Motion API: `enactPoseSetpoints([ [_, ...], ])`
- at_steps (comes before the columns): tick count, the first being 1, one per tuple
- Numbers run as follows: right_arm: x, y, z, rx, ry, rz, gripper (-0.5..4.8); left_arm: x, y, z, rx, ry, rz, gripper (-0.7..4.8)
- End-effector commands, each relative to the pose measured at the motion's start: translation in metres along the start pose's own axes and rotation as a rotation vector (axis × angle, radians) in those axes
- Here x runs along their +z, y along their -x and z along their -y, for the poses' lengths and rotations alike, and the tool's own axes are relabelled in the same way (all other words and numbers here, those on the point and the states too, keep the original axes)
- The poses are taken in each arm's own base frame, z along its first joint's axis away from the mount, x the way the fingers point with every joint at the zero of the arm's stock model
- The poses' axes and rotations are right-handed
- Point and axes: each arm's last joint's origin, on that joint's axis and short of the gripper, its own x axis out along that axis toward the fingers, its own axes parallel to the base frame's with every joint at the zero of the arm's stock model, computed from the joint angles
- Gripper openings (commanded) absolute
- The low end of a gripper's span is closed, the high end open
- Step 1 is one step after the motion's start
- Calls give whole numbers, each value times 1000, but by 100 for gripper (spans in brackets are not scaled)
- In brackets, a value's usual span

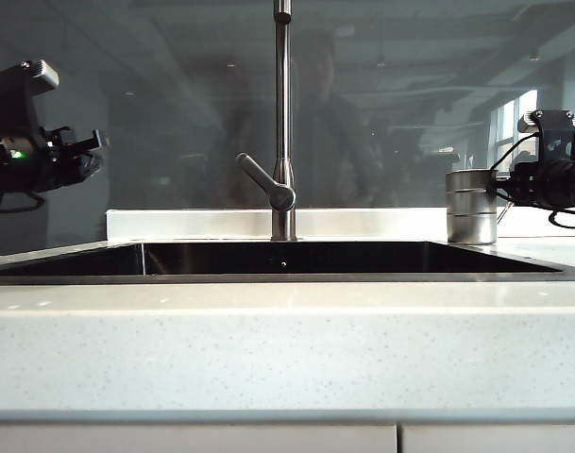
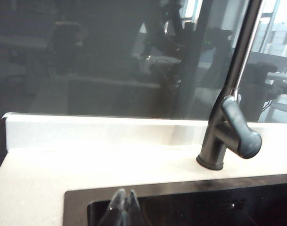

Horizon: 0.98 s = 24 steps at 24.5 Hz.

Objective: Pick up the mug next to the sink, go to the faucet to get some water, pour the water into the sink, and finally put the mug back to its place.

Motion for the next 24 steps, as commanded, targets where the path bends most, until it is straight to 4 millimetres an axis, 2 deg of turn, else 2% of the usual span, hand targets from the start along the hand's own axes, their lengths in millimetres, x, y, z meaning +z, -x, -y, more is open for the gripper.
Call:
enactPoseSetpoints([
  [1,13,-1,0,-4,-13,42,-2,4,-12,1,-26,-12,31,-4],
  [4,44,-1,-16,28,-85,23,-2,4,-36,1,-127,-9,38,-4],
  [5,63,-1,-30,56,-95,-1,-2,2,-50,1,-182,7,33,-4],
  [6,71,0,-38,72,-99,-12,-2,0,-57,2,-205,7,33,-4],
  [7,87,1,-55,100,-106,-26,-2,-4,-71,4,-257,18,36,-3],
  [9,111,5,-84,115,-114,-37,-2,-12,-92,5,-304,26,32,-1],
  [11,126,9,-107,118,-117,-32,-2,-19,-104,6,-320,36,17,13],
  [15,152,18,-150,98,-127,-5,-2,-32,-124,6,-380,84,-10,129],
  [17,162,19,-171,96,-132,-9,-2,-37,-135,6,-415,104,-11,160],
  [19,176,17,-208,171,-132,-45,-2,-46,-154,6,-512,147,-10,177],
  [22,184,17,-227,166,-137,-28,-2,-48,-168,6,-566,170,2,189],
  [24,188,18,-231,169,-141,-14,-2,-49,-178,5,-580,178,19,191],
])
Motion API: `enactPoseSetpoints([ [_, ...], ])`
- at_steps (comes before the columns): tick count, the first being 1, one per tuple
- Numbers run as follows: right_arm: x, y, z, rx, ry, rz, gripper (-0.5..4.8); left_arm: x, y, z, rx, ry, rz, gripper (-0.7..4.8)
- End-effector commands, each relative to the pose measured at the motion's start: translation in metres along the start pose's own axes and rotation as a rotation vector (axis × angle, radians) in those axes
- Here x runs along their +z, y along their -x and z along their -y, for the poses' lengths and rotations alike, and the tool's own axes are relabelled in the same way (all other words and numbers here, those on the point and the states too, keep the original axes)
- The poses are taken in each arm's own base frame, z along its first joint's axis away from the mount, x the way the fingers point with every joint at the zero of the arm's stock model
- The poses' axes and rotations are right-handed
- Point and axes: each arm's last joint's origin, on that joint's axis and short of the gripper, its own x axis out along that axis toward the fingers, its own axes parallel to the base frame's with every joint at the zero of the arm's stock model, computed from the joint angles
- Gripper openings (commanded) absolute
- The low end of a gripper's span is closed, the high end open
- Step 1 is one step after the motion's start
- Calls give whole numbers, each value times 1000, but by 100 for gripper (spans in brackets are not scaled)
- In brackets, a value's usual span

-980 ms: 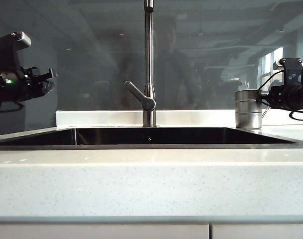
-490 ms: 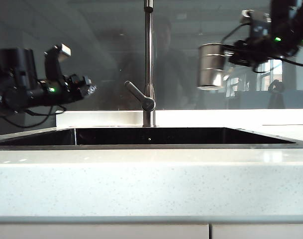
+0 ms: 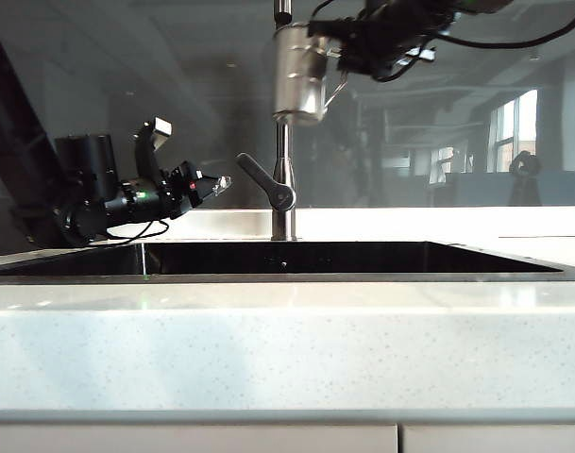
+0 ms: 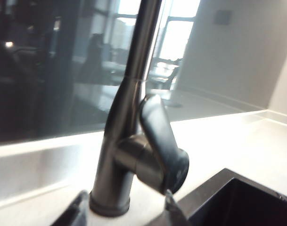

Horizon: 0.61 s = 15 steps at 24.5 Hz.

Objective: Pick up the mug next to the sink, go to the faucet to get some water, pour the water into the sink, and finally put the mug back to its place.

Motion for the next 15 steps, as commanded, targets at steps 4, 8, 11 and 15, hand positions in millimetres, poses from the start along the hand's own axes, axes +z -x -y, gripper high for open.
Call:
enactPoseSetpoints([
  [4,10,1,-7,-1,-8,47,-2,11,-30,-6,-82,-7,69,249],
  [8,13,3,-9,18,-15,49,-2,20,-41,-2,-132,-28,77,249],
  [11,14,3,-9,18,-15,54,-2,27,-45,0,-170,-47,80,252],
  [15,16,4,-9,19,-15,57,-2,30,-46,0,-178,-50,83,252],
])
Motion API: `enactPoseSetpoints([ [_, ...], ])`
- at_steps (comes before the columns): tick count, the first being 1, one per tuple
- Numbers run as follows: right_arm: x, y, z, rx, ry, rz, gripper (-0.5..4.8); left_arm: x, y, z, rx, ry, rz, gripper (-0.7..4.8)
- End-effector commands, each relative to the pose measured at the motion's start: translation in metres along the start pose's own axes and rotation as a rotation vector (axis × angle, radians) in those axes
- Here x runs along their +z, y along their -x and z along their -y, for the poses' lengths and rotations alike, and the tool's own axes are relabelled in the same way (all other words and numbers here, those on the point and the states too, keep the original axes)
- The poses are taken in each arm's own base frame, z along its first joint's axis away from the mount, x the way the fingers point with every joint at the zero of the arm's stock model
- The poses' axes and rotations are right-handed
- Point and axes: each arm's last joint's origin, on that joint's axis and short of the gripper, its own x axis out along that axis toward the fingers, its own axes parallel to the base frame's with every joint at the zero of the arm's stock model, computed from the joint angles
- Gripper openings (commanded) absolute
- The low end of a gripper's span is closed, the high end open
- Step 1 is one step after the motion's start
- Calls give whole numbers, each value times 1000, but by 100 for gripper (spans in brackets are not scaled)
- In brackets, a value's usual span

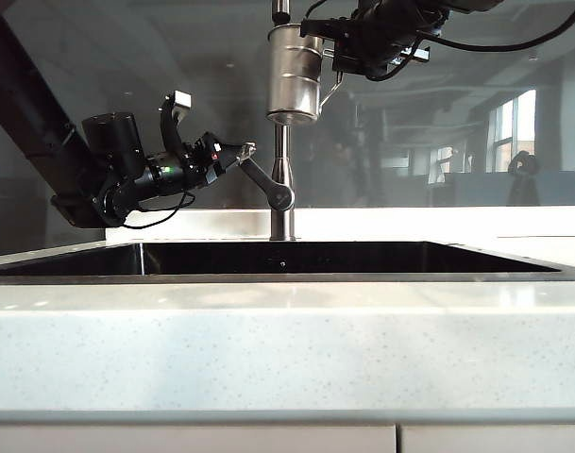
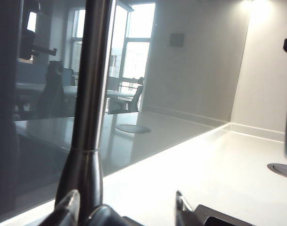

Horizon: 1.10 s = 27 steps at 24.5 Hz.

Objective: Pick up the mug next to the sink, go to the faucet to get some water, pour the water into the sink, and finally put the mug back to its place.

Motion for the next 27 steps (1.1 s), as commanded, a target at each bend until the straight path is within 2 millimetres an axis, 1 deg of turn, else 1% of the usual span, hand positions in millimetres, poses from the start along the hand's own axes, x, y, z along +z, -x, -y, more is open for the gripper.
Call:
enactPoseSetpoints([
  [1,15,4,-1,8,-12,65,-2,3,-1,0,-14,-6,3,252],
  [11,18,4,-1,9,-13,87,-2,0,-1,0,-43,40,-32,247],
  [18,22,4,-4,19,-14,98,-2,7,0,7,-144,90,-19,246],
  [25,22,4,-9,29,-15,96,-2,13,1,12,-218,118,-11,246],
  [27,22,4,-10,31,-15,95,-2,15,2,15,-267,141,-29,246],
])
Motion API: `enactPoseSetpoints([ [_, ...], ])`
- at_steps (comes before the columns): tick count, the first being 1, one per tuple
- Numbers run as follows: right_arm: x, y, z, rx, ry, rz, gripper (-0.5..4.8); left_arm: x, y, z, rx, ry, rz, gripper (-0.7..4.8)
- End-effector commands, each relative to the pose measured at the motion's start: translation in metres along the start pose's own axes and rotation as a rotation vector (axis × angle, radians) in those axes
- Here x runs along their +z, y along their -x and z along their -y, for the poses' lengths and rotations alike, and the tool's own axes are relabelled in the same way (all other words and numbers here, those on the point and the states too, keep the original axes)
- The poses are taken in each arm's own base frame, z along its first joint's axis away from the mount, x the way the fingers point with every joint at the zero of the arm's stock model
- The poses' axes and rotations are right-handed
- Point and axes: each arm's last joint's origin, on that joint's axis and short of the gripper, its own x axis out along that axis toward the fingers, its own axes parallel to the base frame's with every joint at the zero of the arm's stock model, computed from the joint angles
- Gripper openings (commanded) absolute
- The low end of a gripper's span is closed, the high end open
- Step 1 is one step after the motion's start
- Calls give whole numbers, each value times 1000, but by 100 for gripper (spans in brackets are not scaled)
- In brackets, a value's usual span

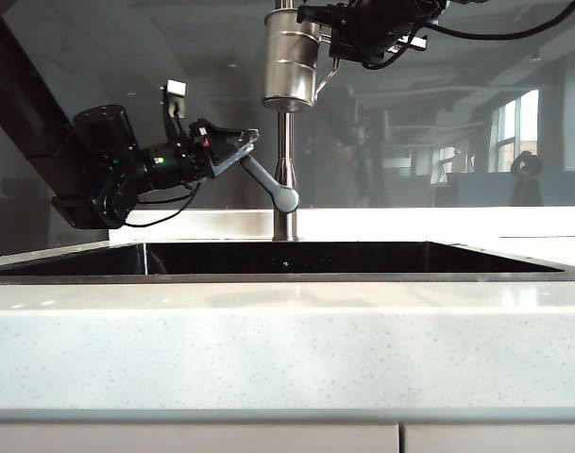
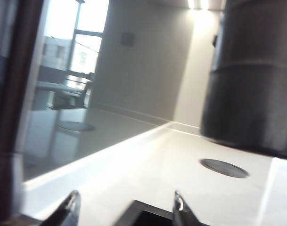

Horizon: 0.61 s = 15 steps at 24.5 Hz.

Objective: Pick up the mug next to the sink, go to the faucet to get some water, pour the water into the sink, and finally put the mug back to its place.

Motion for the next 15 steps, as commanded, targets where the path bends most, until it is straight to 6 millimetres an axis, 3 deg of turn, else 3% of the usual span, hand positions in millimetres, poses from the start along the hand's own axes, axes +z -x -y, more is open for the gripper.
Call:
enactPoseSetpoints([
  [1,12,2,-3,13,-11,53,-2,9,-1,8,-93,14,-20,246],
  [6,12,2,-3,13,-11,51,-2,10,0,9,-103,11,-12,246],
  [15,12,2,-4,28,-9,48,-2,5,0,0,8,-157,8,246],
])
